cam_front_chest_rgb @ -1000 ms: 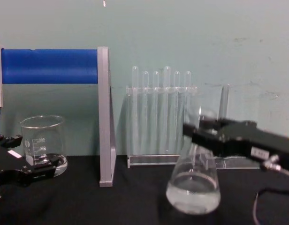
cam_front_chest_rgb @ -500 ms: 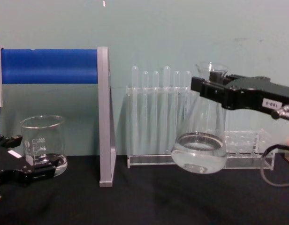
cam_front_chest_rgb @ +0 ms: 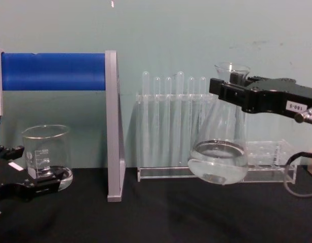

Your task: Grasp the erlenmeyer flask with one hand, shake it three times, then place it back.

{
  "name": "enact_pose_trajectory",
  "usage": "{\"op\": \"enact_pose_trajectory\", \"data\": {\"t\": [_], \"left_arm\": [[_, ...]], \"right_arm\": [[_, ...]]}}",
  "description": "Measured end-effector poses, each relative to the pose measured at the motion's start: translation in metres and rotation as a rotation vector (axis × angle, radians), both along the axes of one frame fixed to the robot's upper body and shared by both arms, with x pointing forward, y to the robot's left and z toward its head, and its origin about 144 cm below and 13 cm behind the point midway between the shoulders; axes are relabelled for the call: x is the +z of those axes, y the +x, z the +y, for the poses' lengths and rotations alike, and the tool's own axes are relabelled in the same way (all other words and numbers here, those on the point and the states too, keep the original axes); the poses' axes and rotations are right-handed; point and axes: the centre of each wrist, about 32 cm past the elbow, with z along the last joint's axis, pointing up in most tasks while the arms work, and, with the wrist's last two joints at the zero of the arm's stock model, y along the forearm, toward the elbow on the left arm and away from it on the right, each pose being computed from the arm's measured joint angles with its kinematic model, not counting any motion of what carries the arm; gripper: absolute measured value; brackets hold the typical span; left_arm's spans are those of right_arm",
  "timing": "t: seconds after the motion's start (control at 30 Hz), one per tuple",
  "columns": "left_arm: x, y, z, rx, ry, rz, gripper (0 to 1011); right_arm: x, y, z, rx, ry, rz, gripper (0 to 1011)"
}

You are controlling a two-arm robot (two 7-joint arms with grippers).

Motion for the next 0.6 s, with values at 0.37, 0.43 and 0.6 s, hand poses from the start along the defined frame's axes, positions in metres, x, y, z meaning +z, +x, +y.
{"op": "enact_pose_trajectory", "data": {"t": [0.37, 0.43, 0.6], "left_arm": [[0.0, 0.0, 0.0, 0.0, 0.0, 0.0, 1001], [0.0, 0.0, 0.0, 0.0, 0.0, 0.0, 1001], [0.0, 0.0, 0.0, 0.0, 0.0, 0.0, 1001]], "right_arm": [[0.0002, -0.0004, 0.0013, 0.002, 0.001, 0.003, 449], [0.0001, -0.0005, 0.0015, 0.002, 0.002, 0.004, 449], [-0.0002, -0.0007, 0.0018, 0.005, 0.003, 0.005, 449]]}}
